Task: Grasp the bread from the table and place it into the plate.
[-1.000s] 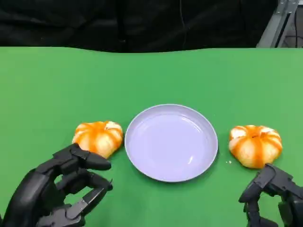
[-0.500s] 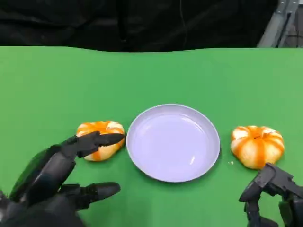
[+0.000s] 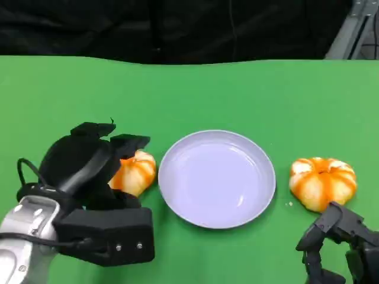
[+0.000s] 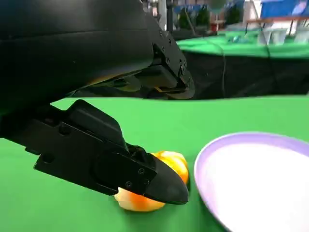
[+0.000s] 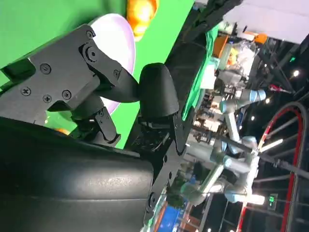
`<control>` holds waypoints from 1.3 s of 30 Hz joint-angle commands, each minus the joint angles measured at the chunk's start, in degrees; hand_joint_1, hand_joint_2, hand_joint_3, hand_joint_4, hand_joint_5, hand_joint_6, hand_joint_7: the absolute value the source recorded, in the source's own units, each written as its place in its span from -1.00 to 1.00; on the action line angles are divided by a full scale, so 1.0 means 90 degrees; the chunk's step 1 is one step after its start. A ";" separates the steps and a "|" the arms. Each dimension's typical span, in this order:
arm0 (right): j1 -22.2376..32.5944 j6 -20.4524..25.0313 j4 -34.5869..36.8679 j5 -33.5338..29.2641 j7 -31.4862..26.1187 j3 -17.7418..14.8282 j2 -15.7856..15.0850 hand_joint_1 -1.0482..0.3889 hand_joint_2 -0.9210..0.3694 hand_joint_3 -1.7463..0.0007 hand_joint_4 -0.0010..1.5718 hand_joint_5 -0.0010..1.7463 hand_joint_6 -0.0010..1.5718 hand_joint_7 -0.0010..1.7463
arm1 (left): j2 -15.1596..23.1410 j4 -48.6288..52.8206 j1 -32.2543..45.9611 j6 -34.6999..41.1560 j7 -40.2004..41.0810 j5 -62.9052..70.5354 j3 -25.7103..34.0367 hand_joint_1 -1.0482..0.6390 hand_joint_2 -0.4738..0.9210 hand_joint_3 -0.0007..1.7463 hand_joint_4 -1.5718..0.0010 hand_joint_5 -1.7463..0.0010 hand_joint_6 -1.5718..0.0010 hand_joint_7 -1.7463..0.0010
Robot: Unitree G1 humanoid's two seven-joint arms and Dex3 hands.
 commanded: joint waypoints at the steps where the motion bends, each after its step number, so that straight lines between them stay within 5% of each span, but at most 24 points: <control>1: 0.0060 0.0070 -0.0108 0.0032 -0.0039 -0.0039 -0.0032 0.29 -0.37 -0.39 0.07 1.00 -0.04 0.72 | -0.0155 0.1097 -0.0533 0.0203 0.0306 0.0114 -0.0254 -0.79 0.97 -0.99 0.71 0.86 0.37 1.00; 8: 0.0080 0.0120 -0.0140 0.0053 -0.0050 -0.0022 -0.0002 0.27 -0.37 -0.38 0.07 1.00 -0.03 0.73 | -0.0431 0.3158 -0.1200 0.0094 0.1190 -0.0003 -0.0639 -0.82 0.97 -1.00 0.66 0.90 0.35 0.99; 21: 0.0104 0.0198 -0.0211 0.0013 -0.0061 -0.0010 0.0006 0.27 -0.37 -0.38 0.07 1.00 -0.03 0.73 | -0.0624 0.4860 -0.1730 -0.0026 0.1865 -0.0363 -0.0972 -0.85 1.00 -0.98 0.65 0.94 0.35 1.00; 39: 0.0083 0.0030 -0.0114 0.0133 -0.0021 0.0002 -0.0017 0.27 -0.36 -0.39 0.08 1.00 -0.02 0.72 | -0.0648 0.5232 -0.1816 -0.0116 0.2085 -0.0700 -0.1167 -0.74 0.98 -0.99 0.59 0.95 0.30 0.99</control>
